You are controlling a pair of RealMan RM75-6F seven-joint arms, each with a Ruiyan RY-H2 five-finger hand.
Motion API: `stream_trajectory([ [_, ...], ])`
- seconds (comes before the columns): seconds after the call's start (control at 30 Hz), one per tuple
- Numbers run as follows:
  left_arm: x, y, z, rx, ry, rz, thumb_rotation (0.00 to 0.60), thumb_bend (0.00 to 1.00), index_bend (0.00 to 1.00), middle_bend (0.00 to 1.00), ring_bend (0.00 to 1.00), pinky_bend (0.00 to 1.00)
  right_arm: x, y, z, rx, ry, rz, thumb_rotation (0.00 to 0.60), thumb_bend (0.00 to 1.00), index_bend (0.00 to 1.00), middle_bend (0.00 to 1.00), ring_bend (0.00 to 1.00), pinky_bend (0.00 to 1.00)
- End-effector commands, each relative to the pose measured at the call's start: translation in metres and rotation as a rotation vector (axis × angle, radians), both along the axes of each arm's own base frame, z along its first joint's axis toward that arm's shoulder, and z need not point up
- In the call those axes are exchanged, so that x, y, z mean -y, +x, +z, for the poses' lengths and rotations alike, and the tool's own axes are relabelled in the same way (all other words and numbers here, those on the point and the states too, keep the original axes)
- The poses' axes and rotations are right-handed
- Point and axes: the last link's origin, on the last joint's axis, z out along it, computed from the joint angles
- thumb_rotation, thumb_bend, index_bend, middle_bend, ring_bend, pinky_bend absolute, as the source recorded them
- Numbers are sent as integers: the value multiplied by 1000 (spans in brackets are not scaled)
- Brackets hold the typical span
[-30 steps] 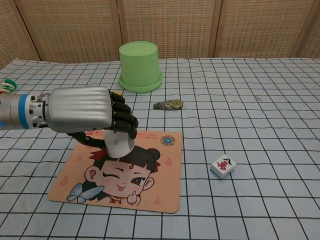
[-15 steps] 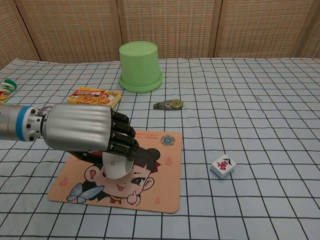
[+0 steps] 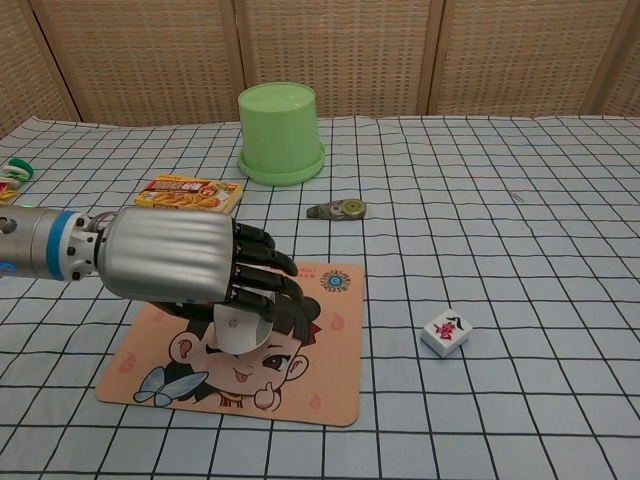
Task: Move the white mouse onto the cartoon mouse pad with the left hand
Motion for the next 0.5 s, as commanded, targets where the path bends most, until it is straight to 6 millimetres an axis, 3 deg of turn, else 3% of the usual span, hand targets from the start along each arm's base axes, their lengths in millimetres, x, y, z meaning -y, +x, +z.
stream_trajectory([
  [0.03,0,0,0,-1,4,-2,600,262,183,11,15,149,0,0,0,-1,-1,0,600,75,137,0,0,0],
  [0.13,-1,-1,2,1,9,6,600,211,113,0,0,103,0,0,-1,-2,-1,2,600,75,138,0,0,0],
  [0.5,-1,-12,19,52,39,41,600,195,84,0,0,78,0,2,-1,-1,0,11,600,76,137,0,0,0],
])
